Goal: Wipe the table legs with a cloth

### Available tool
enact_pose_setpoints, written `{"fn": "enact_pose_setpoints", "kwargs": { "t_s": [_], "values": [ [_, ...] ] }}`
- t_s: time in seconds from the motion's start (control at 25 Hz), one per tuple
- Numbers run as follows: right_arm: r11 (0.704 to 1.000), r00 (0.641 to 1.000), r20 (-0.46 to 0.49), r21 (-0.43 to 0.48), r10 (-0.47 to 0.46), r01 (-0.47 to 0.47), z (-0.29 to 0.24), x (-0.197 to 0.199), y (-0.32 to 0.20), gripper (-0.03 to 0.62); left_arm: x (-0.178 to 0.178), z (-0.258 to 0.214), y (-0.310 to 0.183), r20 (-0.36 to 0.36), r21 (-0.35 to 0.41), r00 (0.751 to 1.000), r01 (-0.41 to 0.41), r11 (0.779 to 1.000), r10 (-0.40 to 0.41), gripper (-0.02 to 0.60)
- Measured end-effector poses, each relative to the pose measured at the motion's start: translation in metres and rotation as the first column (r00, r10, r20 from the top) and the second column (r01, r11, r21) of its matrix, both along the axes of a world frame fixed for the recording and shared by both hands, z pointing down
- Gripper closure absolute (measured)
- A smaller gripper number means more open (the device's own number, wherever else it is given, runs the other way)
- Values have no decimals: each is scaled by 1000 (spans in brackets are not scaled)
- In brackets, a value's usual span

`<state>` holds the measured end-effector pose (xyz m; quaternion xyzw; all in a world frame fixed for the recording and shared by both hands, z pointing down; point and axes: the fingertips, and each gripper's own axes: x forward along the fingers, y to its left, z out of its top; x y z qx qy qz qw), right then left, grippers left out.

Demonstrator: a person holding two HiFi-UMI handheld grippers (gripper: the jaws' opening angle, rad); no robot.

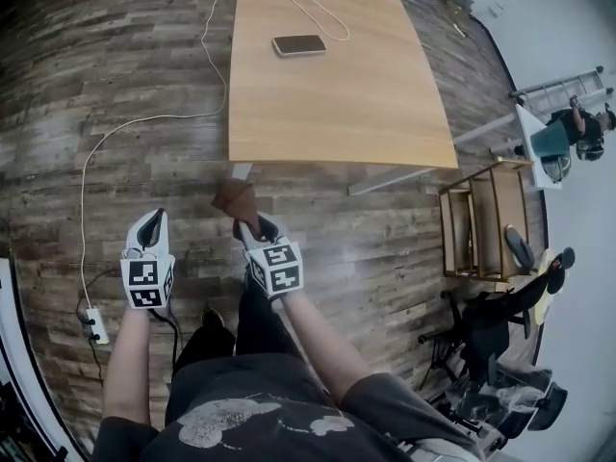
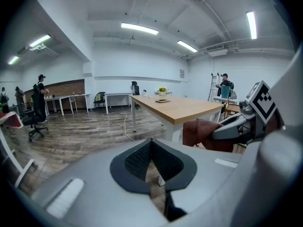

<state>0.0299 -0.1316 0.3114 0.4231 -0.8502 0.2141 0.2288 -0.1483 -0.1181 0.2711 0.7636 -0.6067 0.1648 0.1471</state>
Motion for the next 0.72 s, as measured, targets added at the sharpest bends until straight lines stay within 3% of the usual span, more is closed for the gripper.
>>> {"fn": "enact_pose_setpoints", "kwargs": {
  "t_s": [0.32, 0.52, 0.72],
  "values": [
    [992, 991, -26, -3, 128, -128, 13, 46, 5, 507, -4, 4, 6, -45, 12, 999, 3, 1000, -2, 563],
    [969, 969, -6, 25, 246, -246, 31, 91, -29, 507, 3, 18, -14, -26, 46, 1000, -13, 999, 15, 563],
    [964, 966, 16, 61, 259, -259, 67, 111, -74, 507, 4, 60, -41, -34, 69, 999, 19, 997, -16, 563]
  ]
}}
